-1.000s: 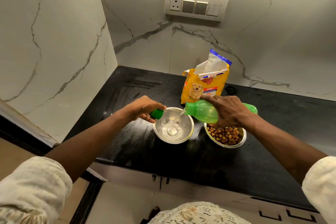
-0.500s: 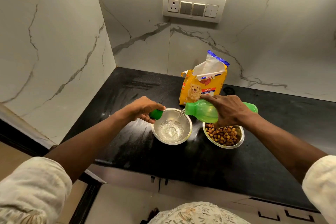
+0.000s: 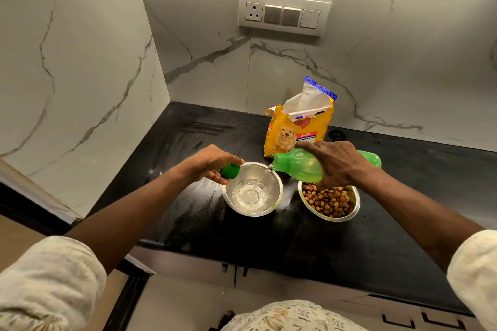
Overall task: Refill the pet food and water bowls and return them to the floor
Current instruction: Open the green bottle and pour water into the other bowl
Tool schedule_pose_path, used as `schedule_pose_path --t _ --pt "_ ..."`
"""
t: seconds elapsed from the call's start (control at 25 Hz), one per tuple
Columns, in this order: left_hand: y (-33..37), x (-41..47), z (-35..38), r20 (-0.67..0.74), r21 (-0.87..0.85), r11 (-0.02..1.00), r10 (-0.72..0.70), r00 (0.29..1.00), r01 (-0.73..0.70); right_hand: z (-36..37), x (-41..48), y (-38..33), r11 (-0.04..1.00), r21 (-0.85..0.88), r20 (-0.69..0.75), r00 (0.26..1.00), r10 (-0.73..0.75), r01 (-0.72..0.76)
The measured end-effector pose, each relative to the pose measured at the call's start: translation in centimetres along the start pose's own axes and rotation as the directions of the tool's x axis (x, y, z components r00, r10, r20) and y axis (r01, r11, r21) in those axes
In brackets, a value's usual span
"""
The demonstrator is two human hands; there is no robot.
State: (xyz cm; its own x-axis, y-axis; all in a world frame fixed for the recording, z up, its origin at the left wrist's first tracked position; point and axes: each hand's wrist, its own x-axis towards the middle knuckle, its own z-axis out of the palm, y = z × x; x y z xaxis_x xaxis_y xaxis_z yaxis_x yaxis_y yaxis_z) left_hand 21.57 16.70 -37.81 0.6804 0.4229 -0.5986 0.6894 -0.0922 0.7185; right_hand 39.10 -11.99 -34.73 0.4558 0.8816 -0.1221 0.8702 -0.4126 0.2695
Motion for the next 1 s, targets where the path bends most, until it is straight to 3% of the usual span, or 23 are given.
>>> schedule_pose_path --t 1.0 --pt "-0.10 0.52 0.25 0.018 -0.003 1.000 0.021 1.000 -0.021 -0.54 -0.60 -0.05 1.000 -0.013 -0.017 1.000 0.002 -0.002"
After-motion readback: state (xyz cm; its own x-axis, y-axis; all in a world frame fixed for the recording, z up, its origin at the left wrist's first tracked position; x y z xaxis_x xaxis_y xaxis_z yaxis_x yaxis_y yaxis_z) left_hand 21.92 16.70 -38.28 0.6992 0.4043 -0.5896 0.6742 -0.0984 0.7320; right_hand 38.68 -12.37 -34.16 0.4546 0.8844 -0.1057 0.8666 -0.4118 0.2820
